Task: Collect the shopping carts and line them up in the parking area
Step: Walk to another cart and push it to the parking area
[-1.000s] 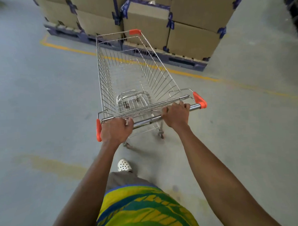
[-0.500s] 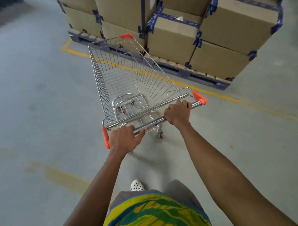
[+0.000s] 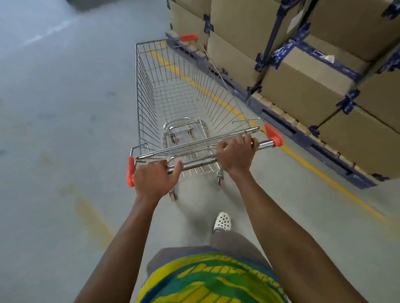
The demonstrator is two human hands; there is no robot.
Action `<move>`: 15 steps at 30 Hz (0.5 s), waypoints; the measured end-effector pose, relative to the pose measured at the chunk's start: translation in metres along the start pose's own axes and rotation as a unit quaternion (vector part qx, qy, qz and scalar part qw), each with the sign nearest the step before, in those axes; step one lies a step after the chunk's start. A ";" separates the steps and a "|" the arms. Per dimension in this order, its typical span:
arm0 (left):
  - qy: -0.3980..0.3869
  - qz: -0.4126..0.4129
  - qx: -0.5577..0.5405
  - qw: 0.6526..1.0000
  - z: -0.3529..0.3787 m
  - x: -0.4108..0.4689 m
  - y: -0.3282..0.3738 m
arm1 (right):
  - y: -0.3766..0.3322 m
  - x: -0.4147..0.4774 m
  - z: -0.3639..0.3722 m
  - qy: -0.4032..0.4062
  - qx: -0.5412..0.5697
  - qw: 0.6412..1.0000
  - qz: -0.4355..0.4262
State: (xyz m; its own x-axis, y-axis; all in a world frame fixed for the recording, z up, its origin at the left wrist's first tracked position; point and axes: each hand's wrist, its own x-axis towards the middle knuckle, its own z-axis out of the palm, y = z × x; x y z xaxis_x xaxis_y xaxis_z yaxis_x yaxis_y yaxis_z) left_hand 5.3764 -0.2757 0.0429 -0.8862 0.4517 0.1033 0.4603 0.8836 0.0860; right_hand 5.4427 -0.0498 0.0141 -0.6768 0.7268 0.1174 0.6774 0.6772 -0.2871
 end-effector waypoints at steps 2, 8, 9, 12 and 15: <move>0.023 -0.058 -0.016 0.998 0.004 0.023 0.003 | -0.006 0.026 0.010 0.035 0.029 0.997 -0.055; 0.034 -0.139 -0.022 0.989 0.016 0.075 -0.002 | -0.024 0.105 0.022 -0.020 0.062 0.978 -0.198; 0.044 -0.148 -0.018 0.988 0.019 0.084 -0.003 | -0.029 0.119 0.025 -0.036 0.063 0.973 -0.217; 0.060 -0.184 -0.002 0.981 0.021 0.113 -0.007 | -0.048 0.159 0.034 -0.087 0.074 0.955 -0.274; 0.068 -0.213 0.019 0.975 0.023 0.142 -0.022 | -0.077 0.194 0.045 -0.114 0.073 0.939 -0.316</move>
State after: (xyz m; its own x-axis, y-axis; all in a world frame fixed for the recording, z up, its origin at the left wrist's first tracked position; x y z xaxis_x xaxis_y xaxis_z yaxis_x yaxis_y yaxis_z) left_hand 5.2395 -0.2280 0.0334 -0.9802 0.0253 0.1962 0.0483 0.9924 0.1133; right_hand 5.2462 0.0333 0.0158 -0.9857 0.1306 0.1061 0.0845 0.9296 -0.3587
